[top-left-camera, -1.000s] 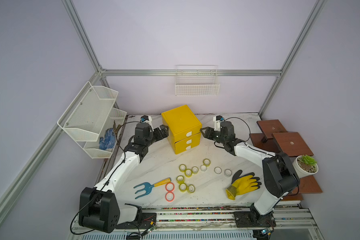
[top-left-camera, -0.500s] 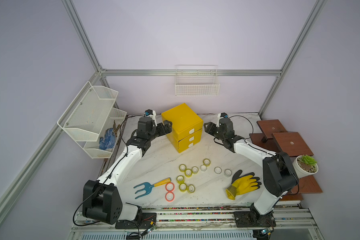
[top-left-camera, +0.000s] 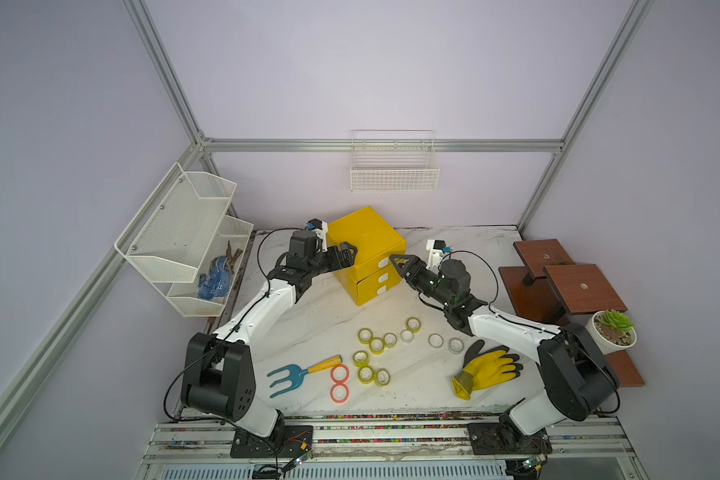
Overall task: Place the transparent tape into the drawer according to color
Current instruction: Open the drawer in the storage box.
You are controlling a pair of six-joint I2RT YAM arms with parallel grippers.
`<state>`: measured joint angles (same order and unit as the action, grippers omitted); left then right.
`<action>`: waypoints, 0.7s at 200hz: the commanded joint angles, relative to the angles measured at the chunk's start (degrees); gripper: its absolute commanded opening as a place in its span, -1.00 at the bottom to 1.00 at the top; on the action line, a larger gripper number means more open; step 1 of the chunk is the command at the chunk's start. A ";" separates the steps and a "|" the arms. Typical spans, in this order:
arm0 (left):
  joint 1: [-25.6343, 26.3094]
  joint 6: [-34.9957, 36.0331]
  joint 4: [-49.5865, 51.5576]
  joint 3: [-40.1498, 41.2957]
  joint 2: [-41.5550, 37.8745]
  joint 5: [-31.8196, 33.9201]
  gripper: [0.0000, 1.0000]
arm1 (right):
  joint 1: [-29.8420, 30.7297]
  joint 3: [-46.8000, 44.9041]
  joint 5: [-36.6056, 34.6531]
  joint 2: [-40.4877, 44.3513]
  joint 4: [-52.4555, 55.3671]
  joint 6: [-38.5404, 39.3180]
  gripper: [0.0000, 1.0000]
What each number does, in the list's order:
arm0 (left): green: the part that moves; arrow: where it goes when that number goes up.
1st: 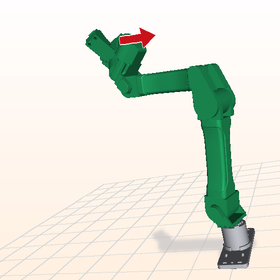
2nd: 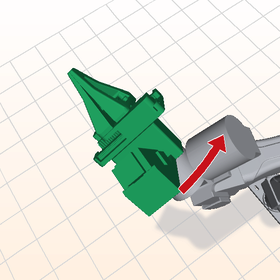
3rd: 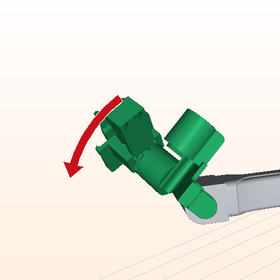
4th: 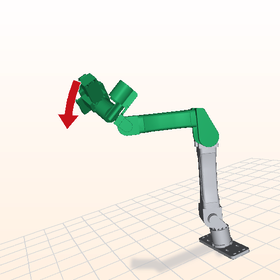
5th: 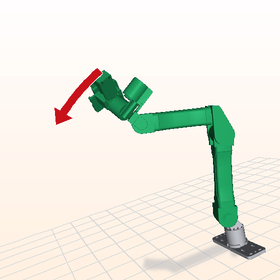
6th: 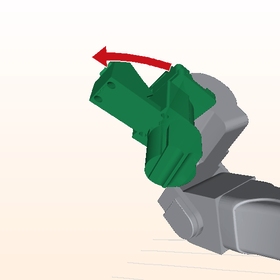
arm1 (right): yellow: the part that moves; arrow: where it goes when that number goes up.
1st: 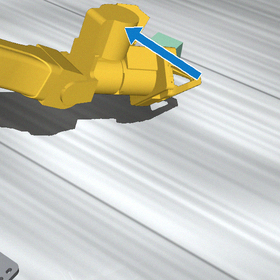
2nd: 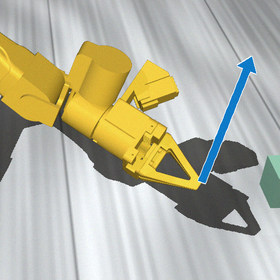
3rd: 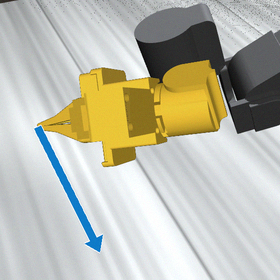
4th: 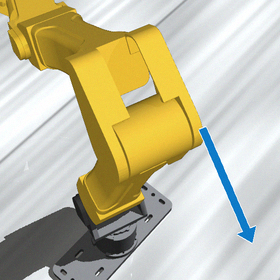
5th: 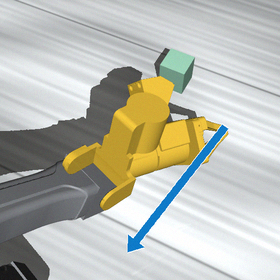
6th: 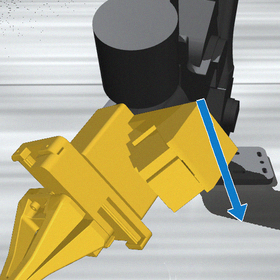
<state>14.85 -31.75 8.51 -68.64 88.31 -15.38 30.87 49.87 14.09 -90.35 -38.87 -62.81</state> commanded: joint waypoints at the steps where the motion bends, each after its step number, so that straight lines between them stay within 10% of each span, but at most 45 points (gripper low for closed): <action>1: 0.53 1.25 -2.47 0.52 -2.44 -1.08 0.96 | 1.74 -0.74 -0.78 -1.05 -8.01 -5.79 0.39; 140: 1.14 1.16 -2.60 1.75 -1.92 0.34 0.99 | 3.59 -0.22 -5.26 -10.56 -13.24 -18.10 0.25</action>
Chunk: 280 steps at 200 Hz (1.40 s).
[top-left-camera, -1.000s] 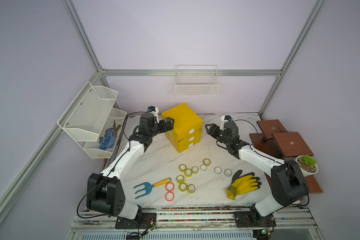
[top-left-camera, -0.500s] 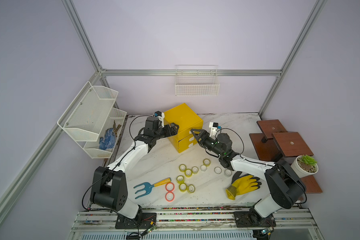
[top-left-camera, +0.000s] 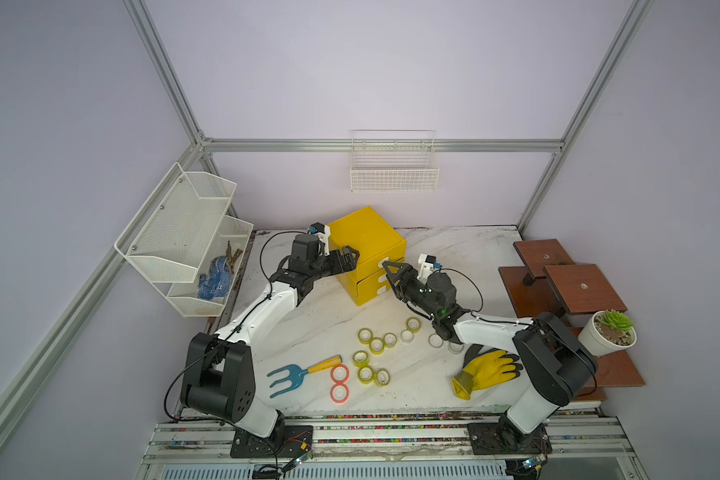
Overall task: Place the transparent tape into the drawer according to color
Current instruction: Open the drawer in the storage box.
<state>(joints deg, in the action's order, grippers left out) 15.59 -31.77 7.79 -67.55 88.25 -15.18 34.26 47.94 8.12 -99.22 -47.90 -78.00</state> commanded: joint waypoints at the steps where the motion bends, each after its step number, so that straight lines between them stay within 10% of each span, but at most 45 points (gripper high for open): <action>1: 0.36 1.18 -1.89 0.66 -1.85 0.15 0.99 | 0.20 1.67 0.64 -1.68 -4.13 -2.93 0.26; 280: 0.38 0.66 -2.38 0.44 -0.62 -1.30 0.98 | -2.53 7.19 -0.91 -3.93 3.75 -0.98 0.21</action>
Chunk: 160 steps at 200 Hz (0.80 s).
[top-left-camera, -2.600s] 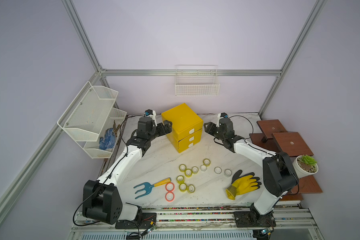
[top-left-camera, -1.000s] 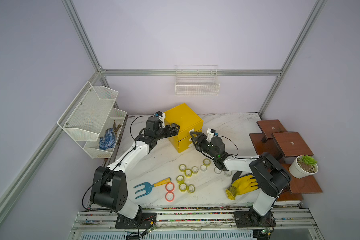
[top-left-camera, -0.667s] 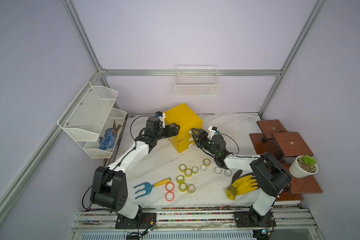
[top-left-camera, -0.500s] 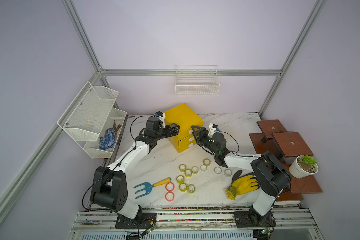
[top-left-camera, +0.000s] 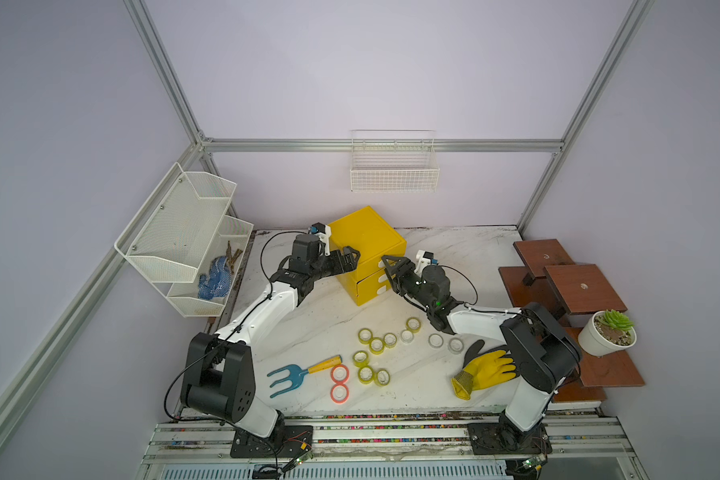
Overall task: Place the transparent tape into the drawer according to color
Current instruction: Open the drawer in the storage box.
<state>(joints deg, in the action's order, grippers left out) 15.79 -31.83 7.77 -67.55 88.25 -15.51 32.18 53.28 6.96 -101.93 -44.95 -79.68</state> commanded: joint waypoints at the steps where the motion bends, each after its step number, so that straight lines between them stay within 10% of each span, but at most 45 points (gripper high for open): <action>1: 0.19 0.72 -2.39 0.47 -0.62 -1.00 0.98 | -0.50 1.89 0.20 -1.28 0.86 0.73 0.21; 160: 0.20 0.38 -2.60 0.35 0.35 -1.81 0.97 | -1.60 3.91 2.42 -4.18 -2.44 2.31 -0.22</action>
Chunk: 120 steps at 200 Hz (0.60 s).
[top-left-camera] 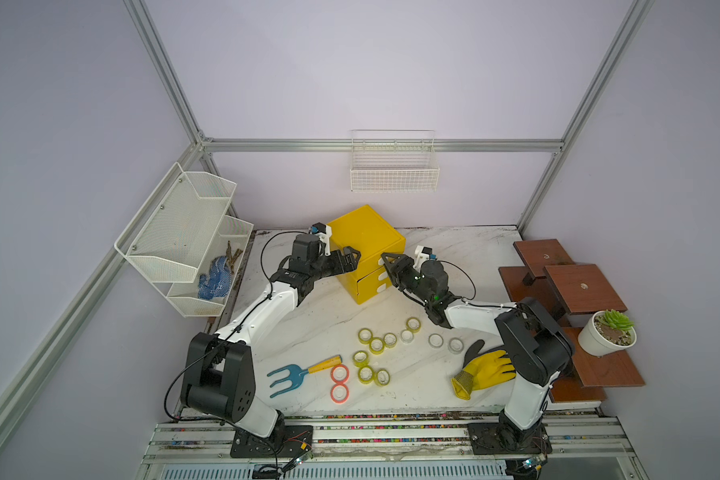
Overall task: Place the transparent tape into the drawer according to color
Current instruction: Open the drawer in the storage box.
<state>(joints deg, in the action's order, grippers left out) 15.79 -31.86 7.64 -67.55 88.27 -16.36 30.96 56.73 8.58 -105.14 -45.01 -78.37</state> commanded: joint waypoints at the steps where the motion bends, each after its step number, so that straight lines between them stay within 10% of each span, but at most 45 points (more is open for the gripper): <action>1: 0.20 0.40 -2.51 0.37 0.28 -0.96 0.97 | -0.37 0.39 0.86 -0.95 -2.41 1.01 -0.22; 120: 0.18 -0.18 -2.64 0.40 0.36 -1.11 1.00 | -0.90 -14.88 2.66 8.07 -12.04 -3.36 -0.28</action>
<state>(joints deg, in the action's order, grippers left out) 15.79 -31.90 7.11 -67.55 88.29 -16.49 30.35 44.97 10.39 -100.14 -55.09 -81.80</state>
